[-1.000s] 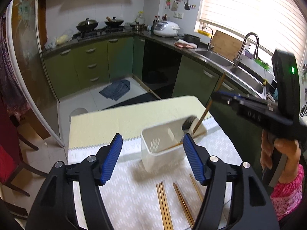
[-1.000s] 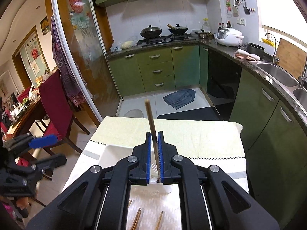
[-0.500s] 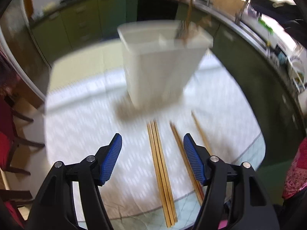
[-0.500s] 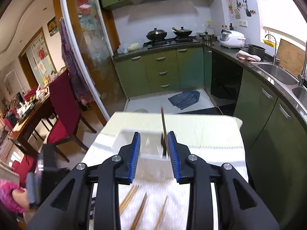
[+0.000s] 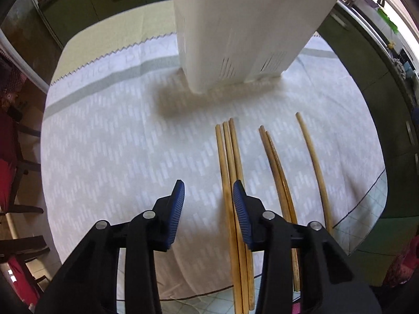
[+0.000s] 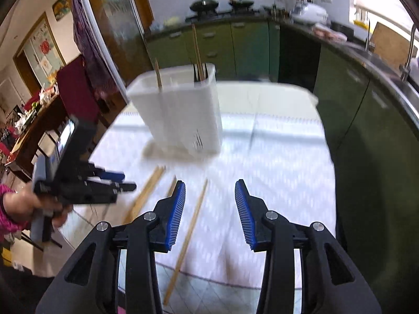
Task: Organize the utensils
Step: 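Grasp another wooden chopstick with the left tool while the right tool grasps one too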
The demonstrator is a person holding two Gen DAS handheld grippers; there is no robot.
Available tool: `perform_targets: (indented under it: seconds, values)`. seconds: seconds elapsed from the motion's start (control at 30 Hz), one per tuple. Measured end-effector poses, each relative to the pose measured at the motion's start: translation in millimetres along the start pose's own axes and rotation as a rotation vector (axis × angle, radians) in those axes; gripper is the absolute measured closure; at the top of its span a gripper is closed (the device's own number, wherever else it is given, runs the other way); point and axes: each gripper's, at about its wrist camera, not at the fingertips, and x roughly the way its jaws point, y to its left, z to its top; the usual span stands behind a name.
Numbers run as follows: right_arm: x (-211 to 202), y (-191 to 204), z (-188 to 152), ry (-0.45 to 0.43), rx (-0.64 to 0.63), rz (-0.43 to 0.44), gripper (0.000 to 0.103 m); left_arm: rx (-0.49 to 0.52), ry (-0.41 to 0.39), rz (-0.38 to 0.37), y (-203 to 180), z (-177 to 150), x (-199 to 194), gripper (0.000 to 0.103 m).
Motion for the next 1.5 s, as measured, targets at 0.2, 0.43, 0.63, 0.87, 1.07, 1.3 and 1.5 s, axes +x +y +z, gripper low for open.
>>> perform_targets:
  seconds: [0.2,0.43,0.63,0.87,1.07,1.3,1.5]
  values:
    - [17.2,-11.4,-5.3,0.050,0.032,0.010,0.063,0.026,0.008,0.022,-7.3,1.6,7.2,0.074]
    - [23.5,-1.9,-3.6,0.073,0.013,0.024,0.061,0.036,0.031,0.032,-15.6,6.7,19.0,0.076]
    - [36.1,3.4,-5.9,0.103,0.007,0.028,0.061,0.043,0.043,0.033,-18.8,10.2,27.4,0.076]
    - [51.8,12.2,-7.6,0.153,-0.013,0.014,0.061,0.045,0.058,0.015,-22.9,10.0,35.9,0.084]
    - [75.4,23.6,-16.8,0.207,-0.040,-0.003,0.061,0.041,0.052,0.026,-20.2,7.4,38.3,0.095]
    - [111.4,37.4,-30.3,0.294,-0.079,-0.026,0.061,0.017,0.056,0.042,0.1,-0.2,34.7,0.095]
    - [135.5,48.3,-30.0,0.350,-0.098,-0.048,0.064,0.013,0.048,0.043,7.8,-2.2,34.2,0.095]
